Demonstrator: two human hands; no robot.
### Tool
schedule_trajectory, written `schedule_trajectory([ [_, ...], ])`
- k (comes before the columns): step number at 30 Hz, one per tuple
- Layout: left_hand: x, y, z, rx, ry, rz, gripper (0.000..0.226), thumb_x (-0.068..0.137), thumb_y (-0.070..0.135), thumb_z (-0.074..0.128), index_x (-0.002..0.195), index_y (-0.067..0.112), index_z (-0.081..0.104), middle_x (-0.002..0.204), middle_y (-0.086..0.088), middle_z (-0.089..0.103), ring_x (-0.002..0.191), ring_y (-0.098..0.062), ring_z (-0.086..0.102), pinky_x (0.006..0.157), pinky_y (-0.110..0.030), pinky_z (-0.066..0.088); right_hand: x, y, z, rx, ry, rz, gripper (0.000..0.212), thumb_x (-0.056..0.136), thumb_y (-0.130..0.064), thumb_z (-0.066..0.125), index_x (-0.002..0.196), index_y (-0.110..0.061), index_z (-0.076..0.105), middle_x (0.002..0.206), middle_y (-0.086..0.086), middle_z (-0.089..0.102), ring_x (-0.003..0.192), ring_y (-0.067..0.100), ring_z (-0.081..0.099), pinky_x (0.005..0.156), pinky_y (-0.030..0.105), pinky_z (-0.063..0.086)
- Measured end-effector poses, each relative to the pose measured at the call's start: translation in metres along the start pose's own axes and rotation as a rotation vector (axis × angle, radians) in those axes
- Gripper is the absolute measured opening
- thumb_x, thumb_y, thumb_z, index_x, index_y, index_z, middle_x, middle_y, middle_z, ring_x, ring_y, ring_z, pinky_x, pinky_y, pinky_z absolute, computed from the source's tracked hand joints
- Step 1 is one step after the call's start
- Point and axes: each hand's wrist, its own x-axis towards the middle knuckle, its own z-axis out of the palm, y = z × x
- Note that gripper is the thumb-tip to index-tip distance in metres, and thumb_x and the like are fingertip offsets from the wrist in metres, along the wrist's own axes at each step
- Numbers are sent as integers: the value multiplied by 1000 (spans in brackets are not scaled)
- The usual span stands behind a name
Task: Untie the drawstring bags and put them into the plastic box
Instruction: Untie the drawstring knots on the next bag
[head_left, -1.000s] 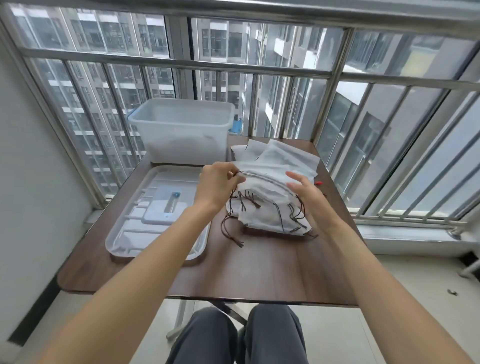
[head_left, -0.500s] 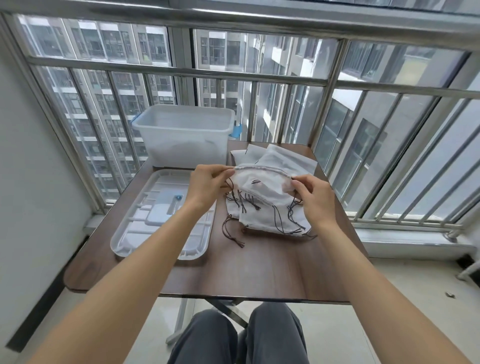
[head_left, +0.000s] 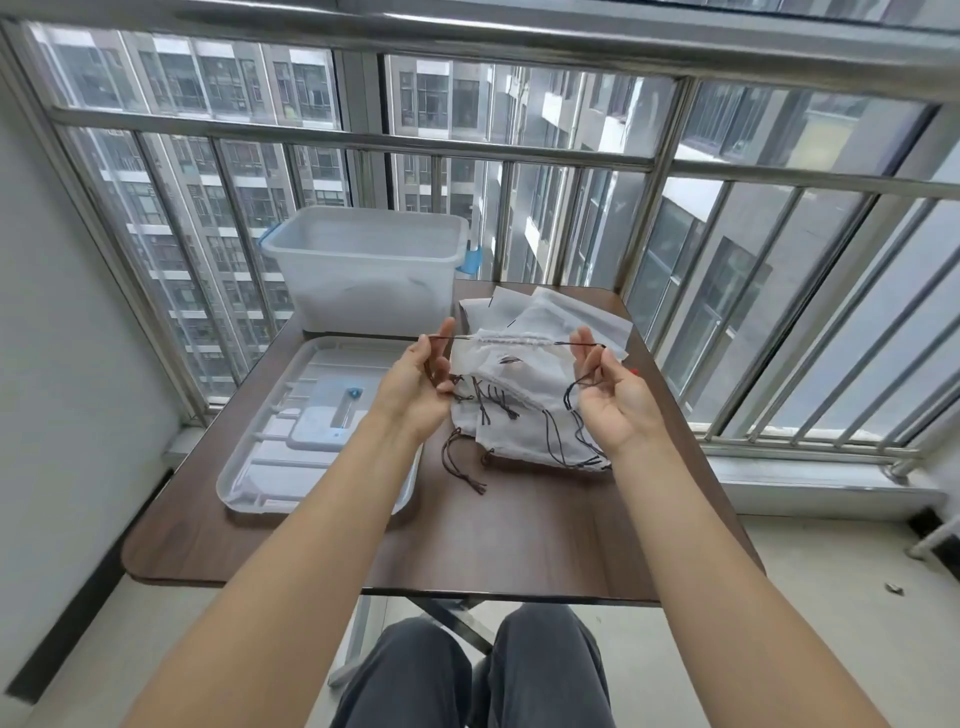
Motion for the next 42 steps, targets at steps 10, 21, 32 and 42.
schedule_trajectory([
  [10, 1, 9, 2, 1155, -50, 419, 33, 99, 13, 35, 67, 20, 29, 59, 1, 31, 47, -10, 28, 48, -28, 23, 1, -2, 5, -1496, -236, -514, 18, 96, -11, 47, 78, -13, 48, 80, 2, 71, 46, 2, 43, 45, 11, 32],
  [21, 4, 28, 8, 2073, -322, 731, 40, 92, 35, 53, 75, -1, 52, 76, -6, 43, 67, -24, 41, 62, -31, 32, 20, -13, 6, -2526, -723, -1148, 37, 57, 30, 57, 76, -2, 54, 54, 9, 41, 50, 20, 33, 38, 30, 35],
  [32, 2, 30, 2, 2204, -391, 885, 48, 94, 42, 46, 61, 7, 44, 66, -5, 40, 57, -26, 39, 55, -31, 33, 13, -28, -7, -2706, -811, -1257, 51, 34, 28, 62, 72, -7, 60, 63, 4, 52, 57, 21, 52, 48, 23, 41],
  [42, 4, 30, -13, 2142, -284, 807, 44, 97, 33, 45, 63, 5, 47, 69, -5, 45, 65, -31, 49, 61, -35, 40, 9, -21, -15, -2689, -579, -1130, 39, 47, 27, 61, 69, -5, 56, 60, 7, 51, 57, 25, 52, 46, 25, 33],
])
